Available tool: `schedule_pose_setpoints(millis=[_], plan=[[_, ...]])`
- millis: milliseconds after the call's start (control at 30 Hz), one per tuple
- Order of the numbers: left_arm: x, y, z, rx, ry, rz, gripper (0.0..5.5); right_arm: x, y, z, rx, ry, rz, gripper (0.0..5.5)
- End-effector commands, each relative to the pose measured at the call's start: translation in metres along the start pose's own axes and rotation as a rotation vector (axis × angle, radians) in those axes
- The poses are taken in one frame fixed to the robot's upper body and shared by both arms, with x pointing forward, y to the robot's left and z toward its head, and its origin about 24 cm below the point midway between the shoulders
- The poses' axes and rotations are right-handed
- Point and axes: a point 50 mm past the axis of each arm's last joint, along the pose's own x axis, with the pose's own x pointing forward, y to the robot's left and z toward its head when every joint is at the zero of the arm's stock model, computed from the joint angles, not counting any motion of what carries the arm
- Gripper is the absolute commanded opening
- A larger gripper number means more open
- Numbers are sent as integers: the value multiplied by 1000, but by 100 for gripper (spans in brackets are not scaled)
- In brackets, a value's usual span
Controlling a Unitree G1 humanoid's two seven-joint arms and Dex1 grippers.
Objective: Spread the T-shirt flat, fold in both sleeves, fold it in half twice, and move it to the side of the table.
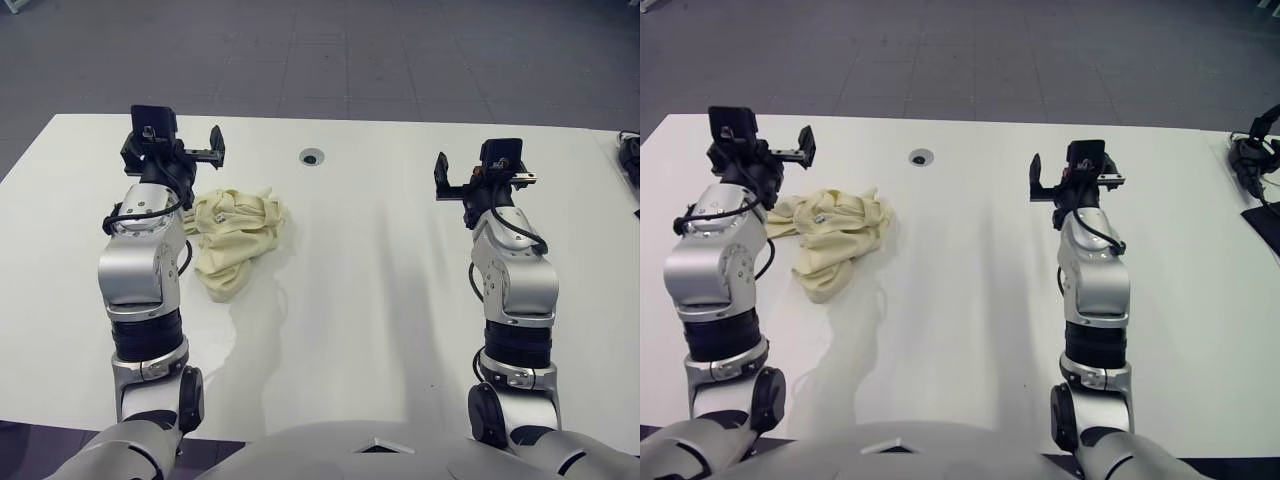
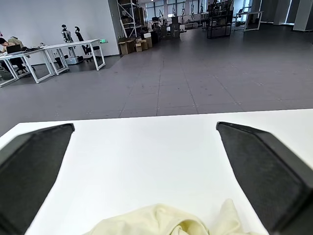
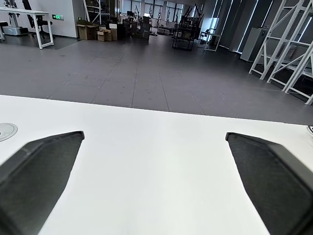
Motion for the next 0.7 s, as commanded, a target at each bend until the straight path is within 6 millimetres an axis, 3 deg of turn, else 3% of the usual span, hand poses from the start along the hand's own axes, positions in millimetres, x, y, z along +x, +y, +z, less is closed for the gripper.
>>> schedule_pose_setpoints(millis=[33,133,200,400,500,700], plan=[[1,1,3,11,-11,2,540,-2,0,-1,2,3,-3,539],[2,1,0,21,-3,-5,540,-2,0,-1,2,4,-3,539],[8,3,-12,50,29,-21,540,-2,0,-1,3,4,-7,539],[35,16,-85,348,217,-113,540,-2,2,1,-13,-2,34,539],[31,3,-109,323,268,-205,540,-11,12,0,-113,-9,248,539],[2,-52,-116,133,271,-341,540,-55,42,-14,-429,39,805,539]])
